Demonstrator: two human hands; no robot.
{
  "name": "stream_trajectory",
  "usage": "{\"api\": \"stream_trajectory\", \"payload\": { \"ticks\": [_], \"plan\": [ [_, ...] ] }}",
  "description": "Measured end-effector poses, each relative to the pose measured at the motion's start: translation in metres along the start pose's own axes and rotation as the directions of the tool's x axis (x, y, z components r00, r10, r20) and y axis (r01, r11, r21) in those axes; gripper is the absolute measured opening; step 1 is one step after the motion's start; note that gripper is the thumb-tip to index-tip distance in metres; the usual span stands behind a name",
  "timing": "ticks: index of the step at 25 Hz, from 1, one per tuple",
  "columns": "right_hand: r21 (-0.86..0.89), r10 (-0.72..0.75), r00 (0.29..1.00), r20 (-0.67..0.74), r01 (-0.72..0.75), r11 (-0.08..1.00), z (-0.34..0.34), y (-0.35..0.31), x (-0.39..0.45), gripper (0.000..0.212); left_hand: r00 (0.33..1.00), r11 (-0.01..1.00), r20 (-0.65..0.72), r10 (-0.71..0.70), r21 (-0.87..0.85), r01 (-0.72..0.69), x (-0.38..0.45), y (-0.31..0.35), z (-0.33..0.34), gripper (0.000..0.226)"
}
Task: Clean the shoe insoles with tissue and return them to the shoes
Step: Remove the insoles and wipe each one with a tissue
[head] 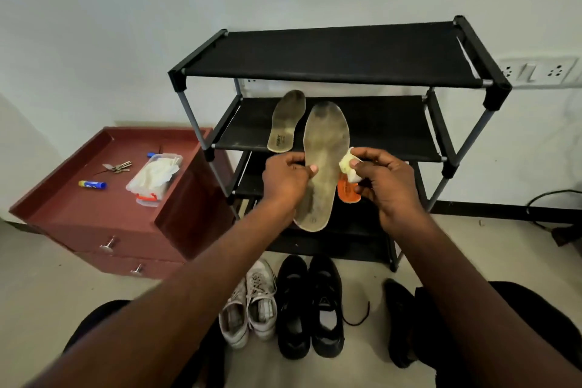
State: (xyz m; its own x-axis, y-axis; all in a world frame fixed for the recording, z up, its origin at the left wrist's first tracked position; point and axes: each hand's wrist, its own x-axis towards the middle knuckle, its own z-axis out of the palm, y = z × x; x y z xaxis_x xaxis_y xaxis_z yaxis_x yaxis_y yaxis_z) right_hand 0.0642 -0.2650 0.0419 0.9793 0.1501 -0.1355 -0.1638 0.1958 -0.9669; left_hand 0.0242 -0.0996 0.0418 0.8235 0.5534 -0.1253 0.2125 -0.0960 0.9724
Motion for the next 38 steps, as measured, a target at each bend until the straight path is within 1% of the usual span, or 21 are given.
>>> {"api": "stream_trajectory", "payload": {
  "ticks": [3, 6, 8, 9, 12, 16, 17, 19, 20, 22, 24, 26, 27, 28, 29, 30, 31, 33, 35, 36, 38],
  "plan": [
    [-0.004, -0.053, 0.999, 0.006, 0.053, 0.999, 0.015, -0.004, 0.037, 0.020, 0.996, 0.999, -0.093, 0.004, 0.048, 0.001, 0.056, 0.021, 0.018, 0.016],
    [0.099, 0.051, 0.999, -0.009, -0.050, 0.994, 0.024, -0.001, 0.066, 0.021, 0.989, 0.984, -0.149, 0.009, 0.175, 0.018, 0.105, 0.041, 0.031, 0.023],
    [0.144, 0.113, 0.994, 0.008, -0.113, 0.983, 0.027, 0.006, 0.075, 0.022, 0.992, 0.967, -0.126, 0.021, 0.253, 0.012, 0.133, 0.048, 0.037, 0.040],
    [0.141, 0.120, 0.993, 0.008, -0.120, 0.983, 0.028, 0.011, 0.078, 0.021, 0.992, 0.952, -0.117, 0.037, 0.307, 0.001, 0.143, 0.048, 0.041, 0.041],
    [0.138, 0.115, 0.993, -0.033, -0.110, 0.984, 0.027, 0.022, 0.090, 0.019, 0.991, 0.876, -0.100, 0.086, 0.482, -0.027, 0.164, 0.035, 0.049, 0.036],
    [0.116, 0.114, 0.991, -0.072, -0.105, 0.988, 0.021, 0.030, 0.095, 0.022, 0.942, 0.670, -0.051, 0.333, 0.715, -0.198, 0.169, 0.021, 0.055, 0.009],
    [0.099, 0.111, 0.991, -0.071, -0.104, 0.990, 0.020, 0.031, 0.092, 0.023, 0.934, 0.656, -0.040, 0.356, 0.722, -0.220, 0.166, 0.022, 0.056, 0.006],
    [0.074, 0.108, 0.992, -0.058, -0.104, 0.992, 0.017, 0.029, 0.086, 0.027, 0.913, 0.682, -0.050, 0.406, 0.682, -0.266, 0.151, 0.027, 0.055, 0.003],
    [0.074, 0.117, 0.992, -0.035, -0.115, 0.991, 0.014, 0.028, 0.083, 0.032, 0.889, 0.704, -0.075, 0.451, 0.642, -0.303, 0.139, 0.030, 0.052, 0.009],
    [0.067, 0.172, 0.984, 0.038, -0.175, 0.982, 0.008, 0.026, 0.078, 0.041, 0.851, 0.781, -0.124, 0.511, 0.480, -0.399, 0.103, 0.025, 0.041, 0.019],
    [0.045, 0.252, 0.962, 0.104, -0.258, 0.965, 0.002, 0.026, 0.072, 0.046, 0.833, 0.825, -0.131, 0.538, 0.284, -0.488, 0.057, 0.002, 0.024, 0.020],
    [0.067, 0.337, 0.930, 0.149, -0.349, 0.935, -0.003, 0.030, 0.065, 0.048, 0.844, 0.844, -0.105, 0.527, 0.187, -0.503, 0.017, -0.034, 0.007, 0.019],
    [0.083, 0.368, 0.915, 0.165, -0.385, 0.919, -0.005, 0.032, 0.062, 0.049, 0.875, 0.874, -0.091, 0.475, 0.162, -0.458, 0.006, -0.053, 0.003, 0.020],
    [0.082, 0.387, 0.906, 0.172, -0.405, 0.911, -0.007, 0.034, 0.059, 0.050, 0.927, 0.925, -0.077, 0.367, 0.134, -0.355, 0.003, -0.069, 0.003, 0.021],
    [0.058, 0.398, 0.902, 0.167, -0.412, 0.909, -0.009, 0.036, 0.056, 0.048, 0.978, 0.979, -0.069, 0.196, 0.080, -0.190, 0.007, -0.081, 0.008, 0.022],
    [0.012, 0.398, 0.906, 0.147, -0.404, 0.915, -0.011, 0.037, 0.054, 0.046, 0.999, 1.000, -0.038, -0.022, -0.004, 0.022, 0.014, -0.089, 0.015, 0.021],
    [-0.053, 0.381, 0.918, 0.110, -0.377, 0.925, -0.014, 0.038, 0.053, 0.043, 0.973, 0.969, 0.021, -0.228, -0.096, 0.229, 0.022, -0.092, 0.020, 0.019],
    [-0.254, 0.296, 0.955, 0.027, -0.280, 0.926, -0.019, 0.042, 0.054, 0.037, 0.844, 0.813, 0.165, -0.510, -0.228, 0.536, 0.035, -0.095, 0.030, 0.017],
    [-0.439, 0.203, 0.979, -0.019, -0.191, 0.878, -0.023, 0.048, 0.058, 0.032, 0.733, 0.705, 0.307, -0.606, -0.220, 0.675, 0.043, -0.095, 0.039, 0.023],
    [-0.481, 0.176, 0.984, -0.029, -0.169, 0.860, -0.024, 0.052, 0.060, 0.029, 0.719, 0.702, 0.373, -0.586, -0.209, 0.680, 0.044, -0.094, 0.044, 0.031],
    [-0.499, 0.140, 0.989, -0.058, -0.150, 0.853, -0.029, 0.057, 0.063, 0.023, 0.750, 0.770, 0.463, -0.472, -0.198, 0.607, 0.044, -0.091, 0.055, 0.046]
  ]
}}
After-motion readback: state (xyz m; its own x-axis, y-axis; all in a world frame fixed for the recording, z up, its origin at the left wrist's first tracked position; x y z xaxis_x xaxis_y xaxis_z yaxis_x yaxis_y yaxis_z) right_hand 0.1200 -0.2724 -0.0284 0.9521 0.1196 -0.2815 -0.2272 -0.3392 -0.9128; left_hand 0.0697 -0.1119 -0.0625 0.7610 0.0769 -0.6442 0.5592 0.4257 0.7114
